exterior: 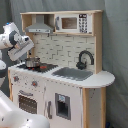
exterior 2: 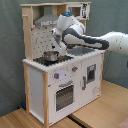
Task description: Play with the kitchen
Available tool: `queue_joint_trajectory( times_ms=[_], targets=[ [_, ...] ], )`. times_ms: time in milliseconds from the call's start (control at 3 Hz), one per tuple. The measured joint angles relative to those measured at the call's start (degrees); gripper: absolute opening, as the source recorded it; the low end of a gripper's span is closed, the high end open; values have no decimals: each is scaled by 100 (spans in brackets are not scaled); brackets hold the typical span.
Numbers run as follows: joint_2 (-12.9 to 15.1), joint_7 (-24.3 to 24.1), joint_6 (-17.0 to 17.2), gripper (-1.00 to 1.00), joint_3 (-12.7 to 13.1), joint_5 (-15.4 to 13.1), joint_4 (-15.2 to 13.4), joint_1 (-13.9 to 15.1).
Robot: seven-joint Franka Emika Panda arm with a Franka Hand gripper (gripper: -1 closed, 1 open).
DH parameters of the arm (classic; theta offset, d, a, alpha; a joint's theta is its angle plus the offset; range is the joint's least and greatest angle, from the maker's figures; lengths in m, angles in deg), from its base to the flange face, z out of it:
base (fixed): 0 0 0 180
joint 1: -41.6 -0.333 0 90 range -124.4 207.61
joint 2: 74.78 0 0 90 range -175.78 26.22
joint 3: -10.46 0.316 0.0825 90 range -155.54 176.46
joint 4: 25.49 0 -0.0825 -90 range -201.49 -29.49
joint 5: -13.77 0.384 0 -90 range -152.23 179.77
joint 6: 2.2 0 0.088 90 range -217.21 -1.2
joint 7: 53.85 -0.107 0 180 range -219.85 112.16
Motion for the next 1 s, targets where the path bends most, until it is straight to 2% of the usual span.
queue_joint_trajectory(
  times_ms=[667,1000],
  targets=[
    [6,243,687,100,299,195,726,614],
    [19,668,1083,100,398,208,734,723]
  ],
)
